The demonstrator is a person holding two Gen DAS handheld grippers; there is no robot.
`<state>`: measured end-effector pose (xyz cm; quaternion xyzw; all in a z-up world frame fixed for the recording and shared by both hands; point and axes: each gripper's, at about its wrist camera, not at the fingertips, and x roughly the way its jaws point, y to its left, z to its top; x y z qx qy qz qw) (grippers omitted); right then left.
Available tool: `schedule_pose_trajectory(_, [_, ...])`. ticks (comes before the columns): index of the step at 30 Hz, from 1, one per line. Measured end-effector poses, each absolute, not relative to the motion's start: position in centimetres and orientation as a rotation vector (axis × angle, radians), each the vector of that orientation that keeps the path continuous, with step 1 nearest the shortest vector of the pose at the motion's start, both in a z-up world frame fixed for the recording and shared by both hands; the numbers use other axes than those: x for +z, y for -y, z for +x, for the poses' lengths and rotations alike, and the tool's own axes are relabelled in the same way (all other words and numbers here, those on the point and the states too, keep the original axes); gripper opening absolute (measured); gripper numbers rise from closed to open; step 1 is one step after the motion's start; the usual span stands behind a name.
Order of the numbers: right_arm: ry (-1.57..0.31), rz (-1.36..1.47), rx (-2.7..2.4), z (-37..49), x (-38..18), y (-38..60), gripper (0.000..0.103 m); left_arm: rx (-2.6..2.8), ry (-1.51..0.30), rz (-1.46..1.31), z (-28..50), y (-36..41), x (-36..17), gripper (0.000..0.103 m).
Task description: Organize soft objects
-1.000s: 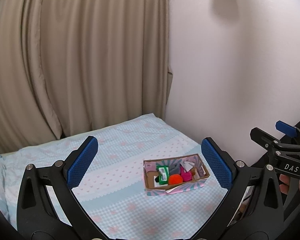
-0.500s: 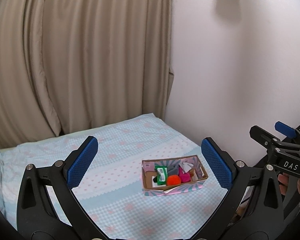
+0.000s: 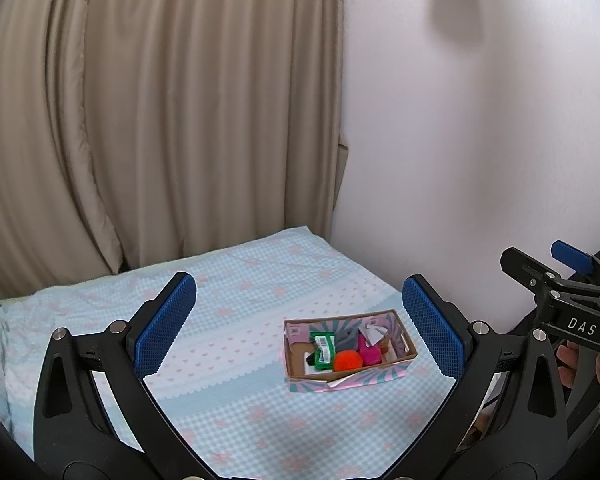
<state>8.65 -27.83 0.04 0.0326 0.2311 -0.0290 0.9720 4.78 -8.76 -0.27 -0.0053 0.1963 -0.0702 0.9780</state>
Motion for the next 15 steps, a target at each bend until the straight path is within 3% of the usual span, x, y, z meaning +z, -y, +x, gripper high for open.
schedule_pose_trajectory(15, [-0.471, 0.064, -0.063, 8.9, 0.18, 28.03, 0.103, -0.138, -0.395, 0.0, 4.79, 8.92, -0.21, 0.103])
